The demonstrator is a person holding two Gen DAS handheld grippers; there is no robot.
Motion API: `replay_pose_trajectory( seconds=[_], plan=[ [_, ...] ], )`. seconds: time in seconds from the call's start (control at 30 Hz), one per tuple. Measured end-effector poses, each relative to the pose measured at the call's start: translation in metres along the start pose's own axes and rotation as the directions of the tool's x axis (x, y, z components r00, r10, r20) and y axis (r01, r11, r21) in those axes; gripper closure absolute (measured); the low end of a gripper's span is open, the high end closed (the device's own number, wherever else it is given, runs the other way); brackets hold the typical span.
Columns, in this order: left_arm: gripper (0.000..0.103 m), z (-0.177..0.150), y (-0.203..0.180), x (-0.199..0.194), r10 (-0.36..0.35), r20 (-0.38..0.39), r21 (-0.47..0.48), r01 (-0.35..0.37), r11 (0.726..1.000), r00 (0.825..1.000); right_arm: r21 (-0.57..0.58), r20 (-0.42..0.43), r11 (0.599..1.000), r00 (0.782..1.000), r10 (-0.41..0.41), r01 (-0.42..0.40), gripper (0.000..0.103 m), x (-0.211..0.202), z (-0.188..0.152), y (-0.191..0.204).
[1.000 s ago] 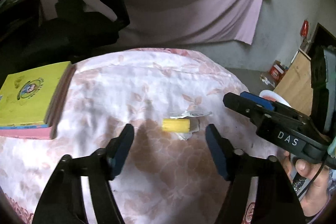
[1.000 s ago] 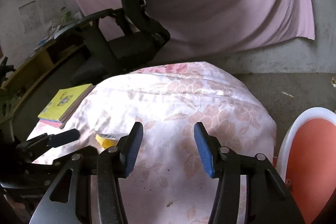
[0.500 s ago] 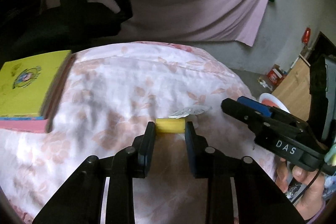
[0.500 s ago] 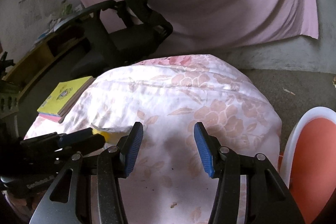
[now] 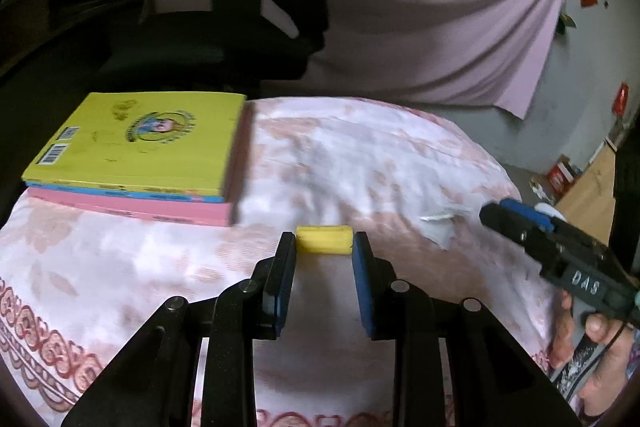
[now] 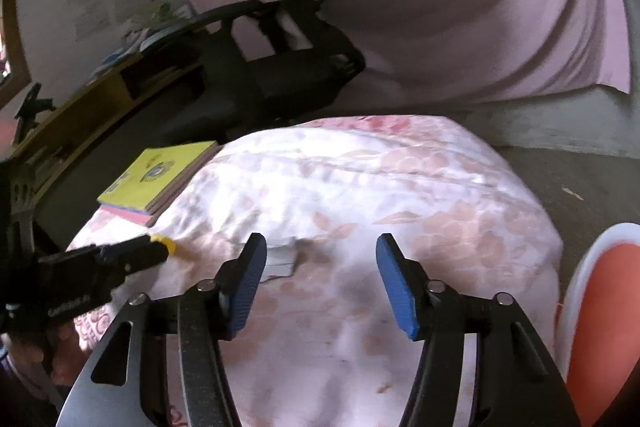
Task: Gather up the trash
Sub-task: 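Grasp the yellow sponge with the left tool while the right tool grasps the white wrapper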
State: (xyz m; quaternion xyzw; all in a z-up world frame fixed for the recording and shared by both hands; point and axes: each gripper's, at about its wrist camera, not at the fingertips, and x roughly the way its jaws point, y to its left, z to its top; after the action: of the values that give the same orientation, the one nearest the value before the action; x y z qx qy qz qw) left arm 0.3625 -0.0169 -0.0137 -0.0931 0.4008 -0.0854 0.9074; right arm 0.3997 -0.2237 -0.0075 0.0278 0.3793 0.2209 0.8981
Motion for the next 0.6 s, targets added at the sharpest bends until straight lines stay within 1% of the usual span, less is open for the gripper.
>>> replay_pose_trajectory(
  seconds=[0.13, 0.2, 0.27, 0.33, 0.43, 0.47, 0.53, 0.6],
  plan=[
    [0.079, 0.002, 0.012, -0.005, 0.010, 0.023, -0.039, -0.009, 0.999, 1.000, -0.039, -0.053, 0.999, 0.998, 0.025, -0.027, 0.044, 0.014, 0.001, 0.016],
    [0.079, 0.003, 0.017, -0.005, 0.010, 0.021, -0.054, -0.009, 0.999, 1.000, -0.068, -0.078, 0.997, 0.997, 0.019, -0.024, 0.044, 0.022, 0.000, 0.025],
    [0.079, 0.003, 0.020, -0.004, 0.010, 0.012, -0.067, -0.009, 0.998, 1.000, -0.100, -0.100, 0.995, 0.995, -0.002, -0.008, 0.044, 0.030, 0.000, 0.036],
    [0.079, 0.004, 0.023, -0.002, 0.008, 0.002, -0.079, -0.007, 0.997, 1.000, -0.133, -0.120, 0.991, 0.992, -0.043, 0.026, 0.044, 0.039, 0.000, 0.044],
    [0.079, 0.002, 0.024, -0.003, 0.012, 0.000, -0.080, -0.012, 0.997, 1.000, -0.163, -0.138, 0.985, 0.987, -0.076, 0.053, 0.045, 0.048, -0.001, 0.051],
    [0.079, 0.002, 0.023, -0.003, 0.014, 0.001, -0.075, -0.013, 0.997, 1.000, -0.168, -0.136, 0.984, 0.988, -0.079, 0.056, 0.046, 0.049, -0.001, 0.051],
    [0.079, 0.002, 0.020, -0.002, 0.019, 0.004, -0.065, -0.018, 0.998, 1.000, -0.169, -0.128, 0.984, 0.989, -0.080, 0.057, 0.058, 0.049, -0.002, 0.052],
    [0.079, 0.002, 0.017, -0.002, 0.023, 0.007, -0.052, -0.023, 0.998, 1.000, -0.161, -0.122, 0.985, 0.990, -0.075, 0.055, 0.063, 0.049, -0.002, 0.051]
  ],
)
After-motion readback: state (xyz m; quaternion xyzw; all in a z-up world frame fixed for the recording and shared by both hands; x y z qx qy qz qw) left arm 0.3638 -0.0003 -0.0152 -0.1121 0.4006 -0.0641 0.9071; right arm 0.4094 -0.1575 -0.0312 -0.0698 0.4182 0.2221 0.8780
